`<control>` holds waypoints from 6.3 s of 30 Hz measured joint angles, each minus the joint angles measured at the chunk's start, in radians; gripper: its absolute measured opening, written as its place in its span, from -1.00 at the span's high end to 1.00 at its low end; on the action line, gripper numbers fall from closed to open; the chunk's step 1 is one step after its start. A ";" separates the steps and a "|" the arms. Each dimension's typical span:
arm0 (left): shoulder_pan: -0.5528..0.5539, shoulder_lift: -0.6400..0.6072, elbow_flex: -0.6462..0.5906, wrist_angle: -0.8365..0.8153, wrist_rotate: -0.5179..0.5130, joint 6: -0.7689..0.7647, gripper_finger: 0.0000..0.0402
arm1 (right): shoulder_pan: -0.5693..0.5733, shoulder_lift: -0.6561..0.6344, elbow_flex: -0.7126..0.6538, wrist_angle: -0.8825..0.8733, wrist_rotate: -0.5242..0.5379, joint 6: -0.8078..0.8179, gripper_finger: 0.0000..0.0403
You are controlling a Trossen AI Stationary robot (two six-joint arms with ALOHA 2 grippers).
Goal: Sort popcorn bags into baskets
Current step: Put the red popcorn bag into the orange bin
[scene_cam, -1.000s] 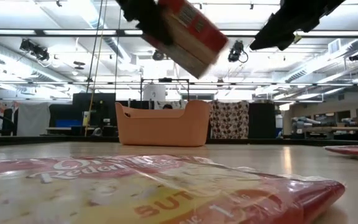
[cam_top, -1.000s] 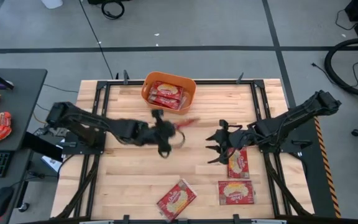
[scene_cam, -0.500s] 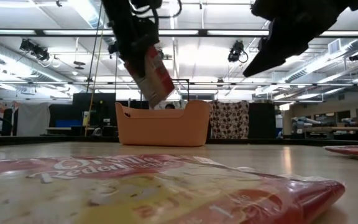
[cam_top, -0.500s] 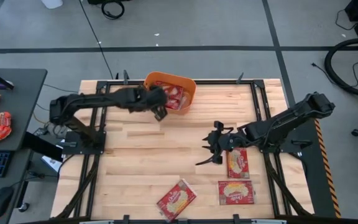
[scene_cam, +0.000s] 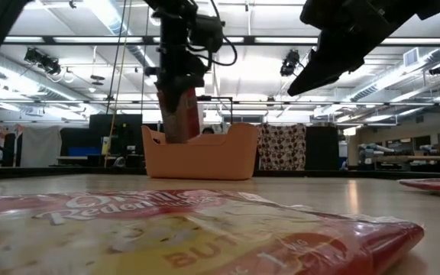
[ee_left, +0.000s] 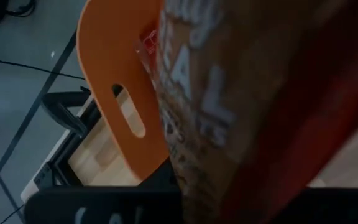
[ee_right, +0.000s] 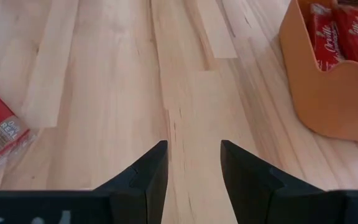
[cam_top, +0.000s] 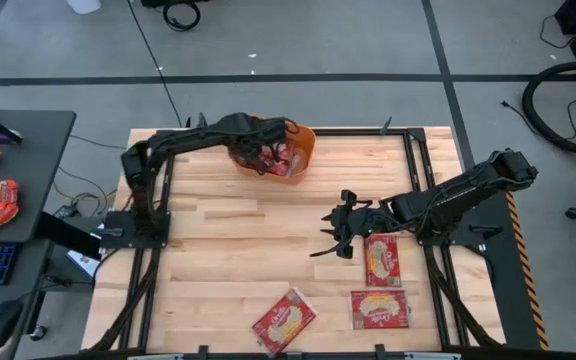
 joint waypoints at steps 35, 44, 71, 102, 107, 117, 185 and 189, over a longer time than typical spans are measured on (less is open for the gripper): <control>-0.263 0.074 0.022 0.303 0.570 0.594 0.02 | 0.118 0.013 0.000 -0.188 -0.072 0.095 0.25; -0.530 0.086 0.023 0.350 0.572 0.543 0.06 | 0.238 0.082 0.000 -0.279 -0.082 0.212 0.25; -0.833 0.351 0.022 0.535 0.574 0.444 0.06 | 0.294 0.073 0.000 -0.322 0.011 0.270 0.25; -0.748 0.237 0.022 0.430 0.483 0.477 0.06 | 0.294 0.072 0.000 -0.363 0.010 0.270 0.25; -0.814 0.251 0.022 0.529 0.575 0.500 0.10 | 0.296 0.072 0.000 -0.381 0.011 0.276 0.25; -0.835 0.356 0.027 0.481 0.534 0.455 0.22 | 0.297 0.072 0.000 -0.376 0.016 0.274 0.25; -0.565 0.353 -0.143 0.139 -0.263 -0.081 0.20 | 0.317 0.072 0.000 -0.300 0.087 0.271 0.25; -0.536 0.353 -0.143 0.111 -0.248 -0.081 0.45 | 0.317 0.072 0.000 -0.294 0.087 0.269 0.25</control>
